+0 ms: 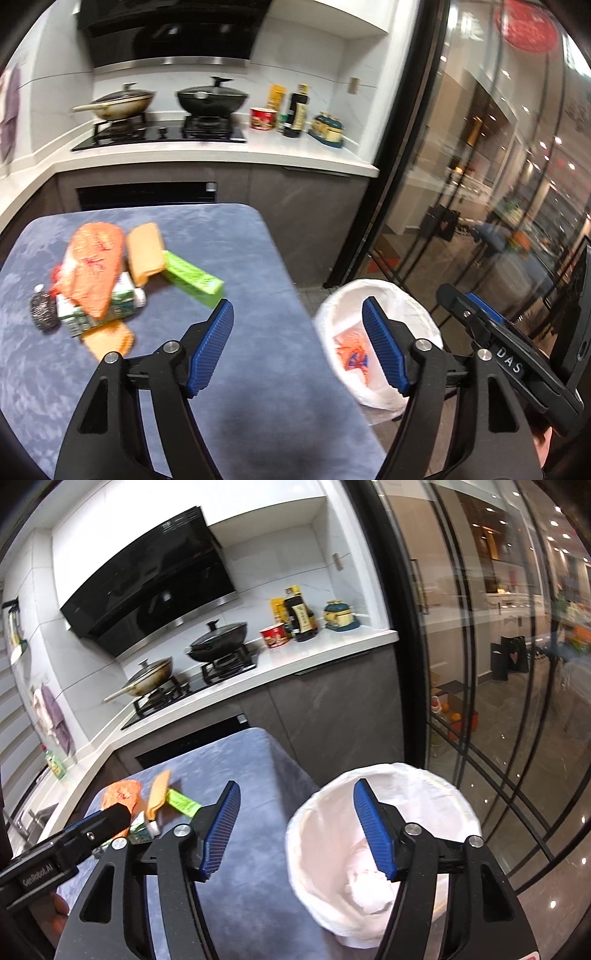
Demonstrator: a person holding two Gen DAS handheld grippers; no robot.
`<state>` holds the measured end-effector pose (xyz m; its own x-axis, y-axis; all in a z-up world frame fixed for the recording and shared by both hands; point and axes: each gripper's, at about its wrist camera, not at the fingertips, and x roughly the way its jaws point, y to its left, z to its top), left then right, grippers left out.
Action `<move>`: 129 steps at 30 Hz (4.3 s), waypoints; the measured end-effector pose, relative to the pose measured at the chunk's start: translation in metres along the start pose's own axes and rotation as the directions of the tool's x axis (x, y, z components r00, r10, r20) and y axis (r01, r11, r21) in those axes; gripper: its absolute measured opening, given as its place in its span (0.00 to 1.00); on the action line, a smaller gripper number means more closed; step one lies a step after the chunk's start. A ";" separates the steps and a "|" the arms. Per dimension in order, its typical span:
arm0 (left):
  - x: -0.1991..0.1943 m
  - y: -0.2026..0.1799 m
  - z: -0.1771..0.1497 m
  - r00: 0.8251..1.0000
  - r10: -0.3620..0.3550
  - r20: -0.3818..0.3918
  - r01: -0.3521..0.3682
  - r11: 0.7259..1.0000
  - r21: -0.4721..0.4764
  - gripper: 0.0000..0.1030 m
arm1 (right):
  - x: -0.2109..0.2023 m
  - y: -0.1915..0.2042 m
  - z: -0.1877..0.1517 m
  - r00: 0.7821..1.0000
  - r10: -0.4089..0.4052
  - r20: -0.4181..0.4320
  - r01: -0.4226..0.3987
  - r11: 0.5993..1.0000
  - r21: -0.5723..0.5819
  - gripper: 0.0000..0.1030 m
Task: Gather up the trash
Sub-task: 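Move both tools back to the remaining trash on the table, then grasp the orange bag with the left tool while the right grasps the orange sponge, then carry the orange bag and orange sponge over the white trash bin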
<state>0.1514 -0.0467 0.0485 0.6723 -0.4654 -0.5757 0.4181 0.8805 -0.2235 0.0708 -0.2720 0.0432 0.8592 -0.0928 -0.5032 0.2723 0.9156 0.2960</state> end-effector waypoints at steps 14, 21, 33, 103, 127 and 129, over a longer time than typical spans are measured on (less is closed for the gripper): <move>-0.016 0.136 -0.002 0.984 0.175 -0.019 -0.175 0.970 -0.166 0.74 | 0.043 0.101 -0.030 0.990 0.091 -0.105 -0.101 0.990 -0.097 0.61; -0.011 0.191 -0.006 0.977 0.209 -0.043 -0.213 0.945 -0.247 0.74 | 0.074 0.145 -0.045 0.979 0.116 -0.167 -0.140 0.980 -0.139 0.61; 0.031 0.245 0.001 0.973 0.215 -0.088 -0.232 0.925 -0.301 0.74 | 0.147 0.199 -0.055 0.958 0.142 -0.248 -0.186 0.968 -0.167 0.61; 0.002 0.089 0.041 0.997 -0.035 0.063 0.040 0.997 -0.071 0.13 | 0.098 0.131 0.017 0.975 0.207 -0.075 -0.212 0.975 -0.067 0.11; 0.042 -0.095 -0.014 0.975 -0.198 -0.100 0.208 0.973 0.103 0.13 | 0.009 -0.064 -0.001 0.999 -0.014 -0.050 0.017 0.997 0.074 0.11; 0.047 -0.100 -0.015 0.974 -0.198 -0.108 0.210 0.972 0.108 0.13 | 0.007 -0.070 -0.003 0.998 -0.018 -0.053 0.023 0.996 0.082 0.11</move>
<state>0.1320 -0.1548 0.0323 0.5063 -0.6183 -0.6011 0.6135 0.7481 -0.2528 0.0561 -0.3358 0.0168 0.8301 -0.0889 -0.5505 0.3263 0.8780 0.3502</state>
